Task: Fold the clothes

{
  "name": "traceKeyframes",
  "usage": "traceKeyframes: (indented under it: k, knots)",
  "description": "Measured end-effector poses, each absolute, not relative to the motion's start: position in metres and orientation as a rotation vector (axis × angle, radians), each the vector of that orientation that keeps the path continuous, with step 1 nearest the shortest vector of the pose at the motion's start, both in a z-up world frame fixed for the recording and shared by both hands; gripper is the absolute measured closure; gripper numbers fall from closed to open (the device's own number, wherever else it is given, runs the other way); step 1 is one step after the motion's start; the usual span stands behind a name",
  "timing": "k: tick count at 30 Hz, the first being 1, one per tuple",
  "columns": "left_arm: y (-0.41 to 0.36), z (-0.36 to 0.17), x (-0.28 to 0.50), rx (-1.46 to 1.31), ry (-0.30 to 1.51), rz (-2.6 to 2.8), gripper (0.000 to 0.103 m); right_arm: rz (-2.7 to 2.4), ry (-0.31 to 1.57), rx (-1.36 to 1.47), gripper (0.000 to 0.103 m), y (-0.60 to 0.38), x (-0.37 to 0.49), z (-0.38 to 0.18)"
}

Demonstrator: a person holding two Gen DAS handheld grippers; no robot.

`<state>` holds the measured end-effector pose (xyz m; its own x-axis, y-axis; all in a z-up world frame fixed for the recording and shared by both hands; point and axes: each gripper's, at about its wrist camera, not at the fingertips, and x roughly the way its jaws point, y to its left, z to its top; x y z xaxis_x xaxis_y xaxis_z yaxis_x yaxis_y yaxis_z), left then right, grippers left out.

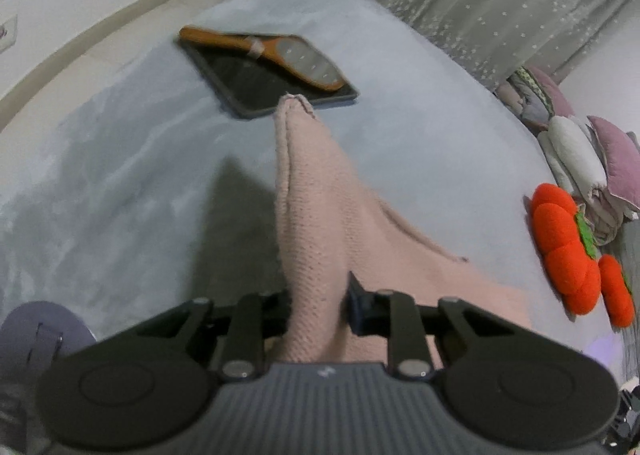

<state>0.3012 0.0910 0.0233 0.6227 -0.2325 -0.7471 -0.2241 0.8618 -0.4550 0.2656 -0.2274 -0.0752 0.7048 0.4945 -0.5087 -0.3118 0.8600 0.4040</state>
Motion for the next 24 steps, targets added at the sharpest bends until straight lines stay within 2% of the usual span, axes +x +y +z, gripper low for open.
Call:
traceKeyframes:
  k: [8,12,15,18,20,21,23,24]
  knots:
    - [0.005,0.084,0.309,-0.446,0.905,-0.037,0.083,0.475,0.653,0.391,0.094,-0.244,0.264,-0.071]
    - [-0.052,0.099,0.317,-0.368,0.908,-0.053,0.083,0.512,0.644,0.596,0.085,-0.279,0.264,-0.068]
    - [-0.095,0.098,0.321,-0.297,0.932,-0.076,0.083,0.505,0.595,0.763,0.083,-0.314,0.26,-0.067]
    - [-0.128,0.085,0.33,-0.227,0.99,-0.096,0.081,0.468,0.54,0.925,0.074,-0.35,0.255,-0.071]
    - [-0.14,0.071,0.339,-0.218,1.052,-0.129,0.066,0.427,0.516,1.006,0.065,-0.369,0.252,-0.076]
    - [-0.142,0.062,0.343,-0.233,1.088,-0.151,0.064,0.415,0.511,1.046,0.065,-0.377,0.252,-0.08]
    - [-0.14,0.045,0.351,-0.307,1.154,-0.211,0.05,0.424,0.512,1.136,0.065,-0.386,0.253,-0.09]
    - [-0.139,0.039,0.352,-0.345,1.172,-0.23,0.047,0.43,0.512,1.173,0.065,-0.39,0.254,-0.094]
